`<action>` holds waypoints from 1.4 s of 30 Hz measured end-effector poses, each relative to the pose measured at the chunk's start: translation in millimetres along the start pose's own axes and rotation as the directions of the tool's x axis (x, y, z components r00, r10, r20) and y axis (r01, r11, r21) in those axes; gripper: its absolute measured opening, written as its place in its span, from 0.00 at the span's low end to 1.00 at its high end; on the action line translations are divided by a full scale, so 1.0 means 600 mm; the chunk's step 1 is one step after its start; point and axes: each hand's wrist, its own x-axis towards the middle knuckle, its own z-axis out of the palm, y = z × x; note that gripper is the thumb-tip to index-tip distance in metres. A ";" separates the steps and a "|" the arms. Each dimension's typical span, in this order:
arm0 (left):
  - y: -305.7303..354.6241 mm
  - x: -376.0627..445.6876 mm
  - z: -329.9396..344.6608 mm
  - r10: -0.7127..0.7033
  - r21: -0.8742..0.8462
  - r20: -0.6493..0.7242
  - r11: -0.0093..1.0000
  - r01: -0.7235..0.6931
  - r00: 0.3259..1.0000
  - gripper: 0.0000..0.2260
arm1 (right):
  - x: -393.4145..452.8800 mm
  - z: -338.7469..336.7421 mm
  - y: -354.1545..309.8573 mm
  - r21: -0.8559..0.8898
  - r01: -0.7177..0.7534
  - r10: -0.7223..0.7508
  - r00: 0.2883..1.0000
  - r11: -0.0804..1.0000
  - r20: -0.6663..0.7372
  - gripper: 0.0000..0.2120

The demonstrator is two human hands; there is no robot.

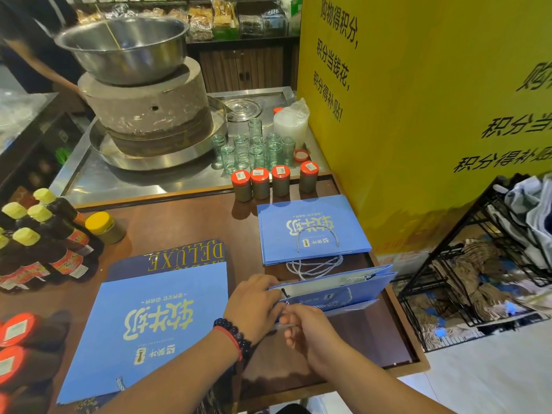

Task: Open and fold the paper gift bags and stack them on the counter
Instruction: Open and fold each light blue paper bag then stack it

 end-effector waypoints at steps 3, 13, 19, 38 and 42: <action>0.002 0.000 0.000 -0.006 0.010 -0.021 1.000 0.006 1.000 0.06 | -0.008 -0.008 -0.001 -0.074 -0.007 0.005 1.000 0.997 -0.029 0.11; 0.003 -0.003 0.001 -0.006 0.024 -0.044 1.000 0.007 0.999 0.06 | -0.022 -0.049 -0.073 -0.863 0.464 -0.757 0.633 0.199 0.165 0.06; 0.008 -0.006 0.003 -0.003 0.033 -0.024 0.999 0.004 1.000 0.12 | -0.021 -0.014 -0.107 -0.899 0.226 -0.557 0.720 -0.376 0.414 0.13; 0.020 -0.021 0.000 -0.005 0.058 -0.056 0.998 0.008 0.998 0.08 | 0.009 0.004 -0.100 -0.984 0.169 -0.346 0.928 0.054 0.140 0.12; 0.017 -0.017 0.001 0.003 0.038 -0.077 0.999 -0.001 0.997 0.08 | 0.010 -0.006 -0.090 -0.979 0.198 -0.431 0.889 0.053 0.157 0.13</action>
